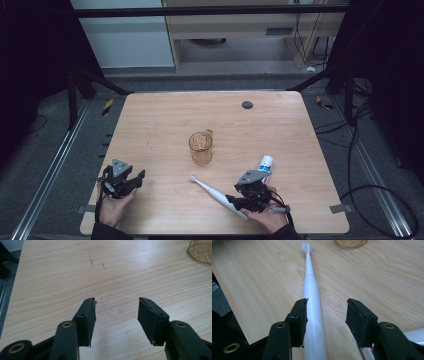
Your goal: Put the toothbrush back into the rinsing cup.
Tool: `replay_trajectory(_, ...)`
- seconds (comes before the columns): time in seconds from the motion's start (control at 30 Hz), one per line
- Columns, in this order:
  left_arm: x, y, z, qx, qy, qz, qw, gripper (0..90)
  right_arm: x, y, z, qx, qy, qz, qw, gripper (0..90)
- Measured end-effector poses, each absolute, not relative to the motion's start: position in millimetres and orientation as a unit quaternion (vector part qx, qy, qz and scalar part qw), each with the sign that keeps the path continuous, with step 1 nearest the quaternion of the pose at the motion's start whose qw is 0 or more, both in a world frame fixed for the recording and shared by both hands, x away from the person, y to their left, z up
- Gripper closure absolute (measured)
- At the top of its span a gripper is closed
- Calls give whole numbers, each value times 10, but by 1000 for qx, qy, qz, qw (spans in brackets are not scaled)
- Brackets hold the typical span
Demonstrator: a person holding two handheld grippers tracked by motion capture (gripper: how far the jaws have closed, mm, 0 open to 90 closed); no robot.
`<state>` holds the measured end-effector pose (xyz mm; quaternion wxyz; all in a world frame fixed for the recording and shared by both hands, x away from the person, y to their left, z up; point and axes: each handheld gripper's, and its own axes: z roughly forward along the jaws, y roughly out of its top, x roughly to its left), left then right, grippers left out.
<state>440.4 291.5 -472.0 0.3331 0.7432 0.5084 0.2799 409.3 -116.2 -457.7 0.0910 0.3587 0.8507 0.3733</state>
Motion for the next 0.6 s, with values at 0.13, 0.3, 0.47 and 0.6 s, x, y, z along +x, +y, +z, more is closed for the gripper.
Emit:
replay_trajectory(0.13, 4401, 2911, -4712, 743, 508, 278, 336, 457, 4153, -1139, -4547, 369, 847, 372, 87, 505)
replay_trajectory(0.3, 4414, 2911, -4720, 750, 503, 266, 337, 417, 4207, -1062, -4497, 373, 850, 364, 78, 505)
replay_trajectory(0.47, 4426, 2889, -4733, 757, 500, 264, 327, 401, 4245, -1007, -4461, 373, 854, 355, 71, 508)
replay_trajectory(0.6, 4428, 2902, -4735, 755, 503, 266, 325, 398, 4269, -941, -4443, 370, 859, 346, 72, 522)
